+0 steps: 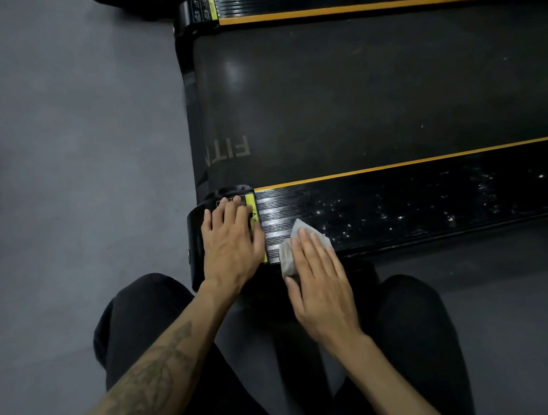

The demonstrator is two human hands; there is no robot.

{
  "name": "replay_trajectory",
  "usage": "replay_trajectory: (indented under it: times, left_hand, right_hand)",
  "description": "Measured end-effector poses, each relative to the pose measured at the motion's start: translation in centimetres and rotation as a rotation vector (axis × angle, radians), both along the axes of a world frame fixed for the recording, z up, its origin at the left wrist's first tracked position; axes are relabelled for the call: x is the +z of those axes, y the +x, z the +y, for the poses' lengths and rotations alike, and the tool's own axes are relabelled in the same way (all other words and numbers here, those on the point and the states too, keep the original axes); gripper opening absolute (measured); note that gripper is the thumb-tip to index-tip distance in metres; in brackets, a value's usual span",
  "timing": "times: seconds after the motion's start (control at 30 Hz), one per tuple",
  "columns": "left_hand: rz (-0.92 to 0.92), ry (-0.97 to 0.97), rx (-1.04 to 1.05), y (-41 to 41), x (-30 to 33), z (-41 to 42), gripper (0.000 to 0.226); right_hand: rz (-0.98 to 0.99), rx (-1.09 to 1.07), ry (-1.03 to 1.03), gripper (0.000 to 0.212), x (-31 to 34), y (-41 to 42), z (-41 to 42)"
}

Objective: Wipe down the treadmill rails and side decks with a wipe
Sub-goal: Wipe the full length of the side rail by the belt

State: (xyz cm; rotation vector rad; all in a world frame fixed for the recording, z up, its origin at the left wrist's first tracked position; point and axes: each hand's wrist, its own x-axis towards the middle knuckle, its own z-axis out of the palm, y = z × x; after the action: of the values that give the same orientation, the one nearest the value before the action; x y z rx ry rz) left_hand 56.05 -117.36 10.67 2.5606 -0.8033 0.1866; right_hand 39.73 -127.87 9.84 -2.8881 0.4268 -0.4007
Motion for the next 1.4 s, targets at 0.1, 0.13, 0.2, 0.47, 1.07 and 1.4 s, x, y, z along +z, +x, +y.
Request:
replay_trajectory:
  times: [0.1, 0.13, 0.2, 0.47, 1.07, 1.4]
  left_hand:
    - [-0.026, -0.033, -0.011, 0.0, -0.2, 0.1, 0.039]
    - [-0.028, -0.044, -0.017, 0.0, -0.2, 0.1, 0.039]
    - [-0.033, -0.056, -0.029, 0.0, -0.2, 0.1, 0.04]
    - [-0.051, -0.058, -0.034, 0.0, -0.1, 0.2, 0.038]
    - [-0.032, -0.018, -0.092, 0.2, 0.0, -0.1, 0.051]
    - [-0.023, 0.06, -0.04, -0.2, 0.8, -1.3, 0.049]
  right_hand:
    - [-0.03, -0.038, 0.031, 0.073, -0.2, 0.2, 1.2]
    - [-0.03, -0.02, 0.036, 0.073, -0.3, 0.6, 1.3]
    - [-0.021, 0.025, 0.023, 0.072, -0.2, 1.2, 0.8]
    - [0.003, 0.086, -0.064, 0.067, -0.4, -0.9, 0.0]
    - [0.044, 0.089, -0.041, 0.069, -0.5, 0.7, -0.9]
    - [0.026, 0.1, -0.017, 0.066, -0.2, 0.7, -0.6]
